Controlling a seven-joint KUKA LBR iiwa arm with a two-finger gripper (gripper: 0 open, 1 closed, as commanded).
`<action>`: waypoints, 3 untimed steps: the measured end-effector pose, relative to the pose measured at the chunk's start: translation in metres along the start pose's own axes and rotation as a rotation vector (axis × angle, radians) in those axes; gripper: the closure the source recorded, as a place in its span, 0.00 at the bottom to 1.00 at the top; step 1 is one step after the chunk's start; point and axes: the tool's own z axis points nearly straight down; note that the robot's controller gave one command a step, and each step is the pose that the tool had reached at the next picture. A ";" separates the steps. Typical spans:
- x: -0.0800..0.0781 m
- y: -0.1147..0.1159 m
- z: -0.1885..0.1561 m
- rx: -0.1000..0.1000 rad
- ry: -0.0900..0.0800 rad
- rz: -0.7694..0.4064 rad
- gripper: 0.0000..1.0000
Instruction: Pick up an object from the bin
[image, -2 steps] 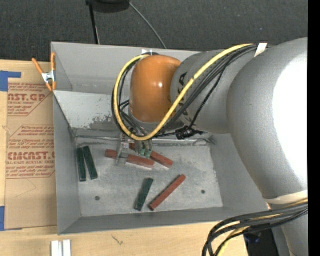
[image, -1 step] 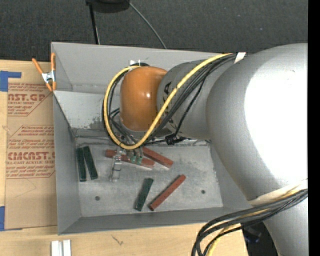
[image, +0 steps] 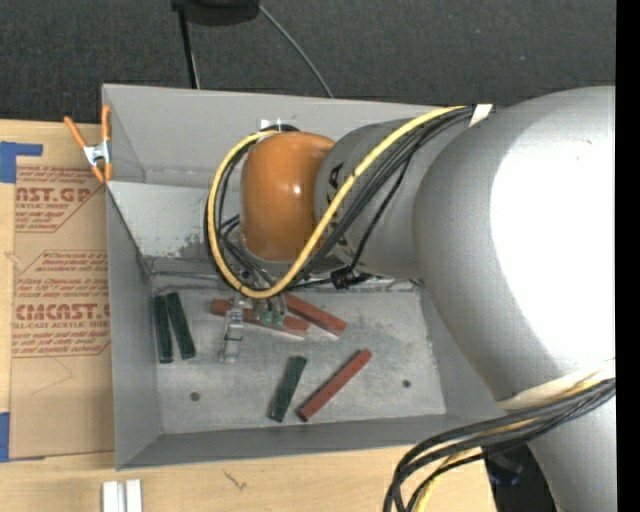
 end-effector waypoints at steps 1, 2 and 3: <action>-0.023 -0.063 0.041 0.001 -0.002 -0.144 1.00; -0.023 -0.063 0.041 0.001 -0.002 -0.144 1.00; -0.016 -0.048 -0.108 0.000 -0.003 -0.173 1.00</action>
Offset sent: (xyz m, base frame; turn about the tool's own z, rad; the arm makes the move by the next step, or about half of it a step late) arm 0.0000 0.0000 0.0000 0.0000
